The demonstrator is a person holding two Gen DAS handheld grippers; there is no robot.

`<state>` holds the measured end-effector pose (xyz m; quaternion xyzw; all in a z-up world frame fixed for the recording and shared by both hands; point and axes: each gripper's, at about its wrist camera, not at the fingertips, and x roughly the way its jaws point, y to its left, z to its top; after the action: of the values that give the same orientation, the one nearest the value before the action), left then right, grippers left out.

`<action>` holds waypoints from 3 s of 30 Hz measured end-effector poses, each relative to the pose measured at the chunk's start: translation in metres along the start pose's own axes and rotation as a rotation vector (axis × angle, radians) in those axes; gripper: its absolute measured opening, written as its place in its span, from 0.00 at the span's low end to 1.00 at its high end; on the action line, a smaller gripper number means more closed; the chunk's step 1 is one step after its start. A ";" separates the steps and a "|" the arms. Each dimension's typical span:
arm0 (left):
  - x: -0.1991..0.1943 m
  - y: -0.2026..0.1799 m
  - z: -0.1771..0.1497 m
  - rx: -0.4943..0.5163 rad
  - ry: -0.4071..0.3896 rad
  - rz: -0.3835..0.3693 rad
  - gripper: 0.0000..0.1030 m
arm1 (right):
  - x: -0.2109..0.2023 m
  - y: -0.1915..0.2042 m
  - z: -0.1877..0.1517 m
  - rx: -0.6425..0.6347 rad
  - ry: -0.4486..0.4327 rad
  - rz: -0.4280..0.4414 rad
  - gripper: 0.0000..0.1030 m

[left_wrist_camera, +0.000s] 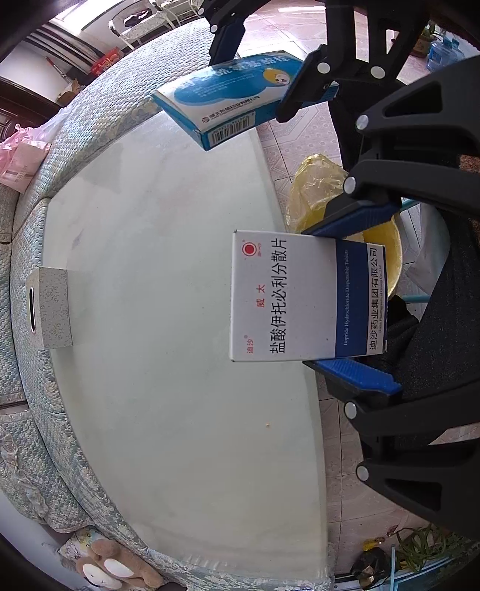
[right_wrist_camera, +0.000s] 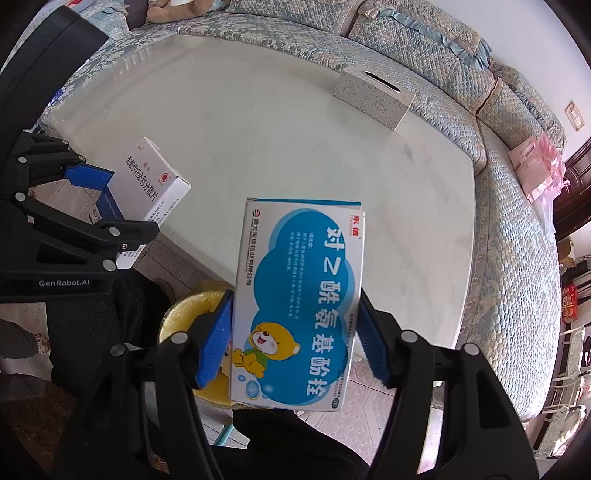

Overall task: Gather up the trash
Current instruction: 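Carry both medicine boxes with both tools over the trash bin, then open both tools to drop the medicine boxes into the bin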

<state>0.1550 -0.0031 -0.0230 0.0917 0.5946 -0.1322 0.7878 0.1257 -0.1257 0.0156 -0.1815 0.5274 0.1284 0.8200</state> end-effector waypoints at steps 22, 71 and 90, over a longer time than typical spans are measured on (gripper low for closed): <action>0.096 -0.036 -0.089 0.085 0.048 -0.013 0.58 | 0.061 0.058 -0.088 -0.034 0.079 0.028 0.60; 0.327 -0.033 -0.133 0.072 0.371 -0.129 0.58 | 0.278 0.089 -0.166 0.126 0.348 0.223 0.60; 0.374 -0.030 -0.134 0.037 0.498 -0.193 0.58 | 0.299 0.081 -0.177 0.165 0.395 0.264 0.60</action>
<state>0.1203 -0.0280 -0.4190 0.0786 0.7736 -0.1911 0.5990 0.0714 -0.1233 -0.3371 -0.0653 0.7054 0.1529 0.6890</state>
